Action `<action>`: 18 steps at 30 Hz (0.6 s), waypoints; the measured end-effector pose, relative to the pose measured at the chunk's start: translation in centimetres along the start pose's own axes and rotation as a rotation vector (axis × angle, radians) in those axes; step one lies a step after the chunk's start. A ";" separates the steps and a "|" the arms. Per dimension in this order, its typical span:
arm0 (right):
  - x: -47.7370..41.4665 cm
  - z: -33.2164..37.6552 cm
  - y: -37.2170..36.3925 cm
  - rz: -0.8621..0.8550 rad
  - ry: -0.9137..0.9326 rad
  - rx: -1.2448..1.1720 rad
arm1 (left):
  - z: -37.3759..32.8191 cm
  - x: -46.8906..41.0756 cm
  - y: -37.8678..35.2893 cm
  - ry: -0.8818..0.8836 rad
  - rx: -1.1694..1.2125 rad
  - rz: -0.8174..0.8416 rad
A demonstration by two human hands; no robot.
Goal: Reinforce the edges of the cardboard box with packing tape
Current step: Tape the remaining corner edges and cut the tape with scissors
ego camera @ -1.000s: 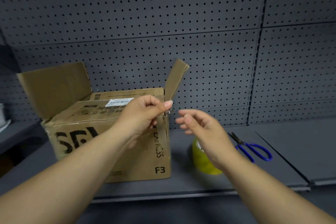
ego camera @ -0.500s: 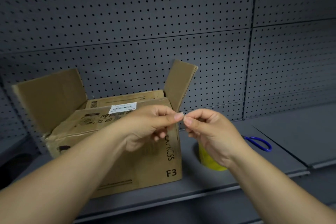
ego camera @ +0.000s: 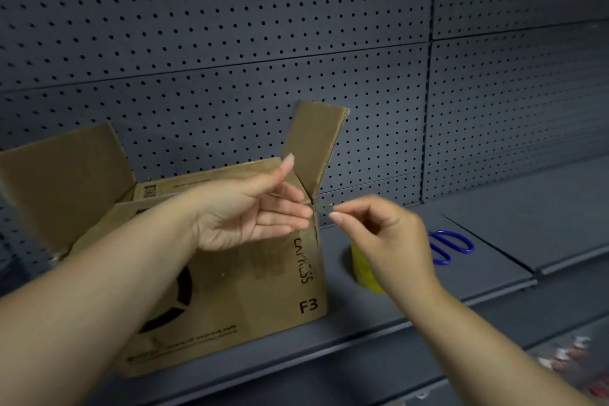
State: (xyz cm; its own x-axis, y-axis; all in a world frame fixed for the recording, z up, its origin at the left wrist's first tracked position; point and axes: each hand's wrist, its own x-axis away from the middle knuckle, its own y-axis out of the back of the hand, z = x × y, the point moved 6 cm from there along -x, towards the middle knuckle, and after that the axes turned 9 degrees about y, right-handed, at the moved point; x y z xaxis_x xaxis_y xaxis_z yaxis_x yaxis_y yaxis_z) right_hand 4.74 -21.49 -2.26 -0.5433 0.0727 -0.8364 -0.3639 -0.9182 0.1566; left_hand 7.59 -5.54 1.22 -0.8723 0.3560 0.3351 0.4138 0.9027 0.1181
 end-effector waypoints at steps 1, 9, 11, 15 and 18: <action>0.1 0.4 -0.1 -0.029 0.125 0.097 | -0.1 -0.1 -0.3 -0.007 -0.045 -0.027; 1.5 1.3 -1.2 -0.071 0.519 0.398 | -0.4 -0.2 -1.5 -0.097 -0.379 -0.176; 1.6 1.3 -1.3 -0.063 0.531 0.398 | -0.4 -0.4 -1.4 -0.129 -0.412 -0.211; 1.8 1.0 -1.3 -0.064 0.540 0.378 | -0.8 -0.7 -1.1 -0.203 -0.509 -0.275; 1.9 0.4 -1.8 -0.032 0.555 0.361 | -1.2 -1.0 -1.1 -0.241 -0.612 -0.352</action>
State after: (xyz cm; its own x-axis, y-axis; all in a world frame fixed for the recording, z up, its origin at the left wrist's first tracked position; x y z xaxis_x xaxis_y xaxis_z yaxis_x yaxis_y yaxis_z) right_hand 4.02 -19.56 -3.89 -0.0931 -0.2027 -0.9748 -0.6567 -0.7234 0.2132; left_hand 8.34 -7.17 1.84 -0.9838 0.1775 -0.0244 0.1092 0.7024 0.7034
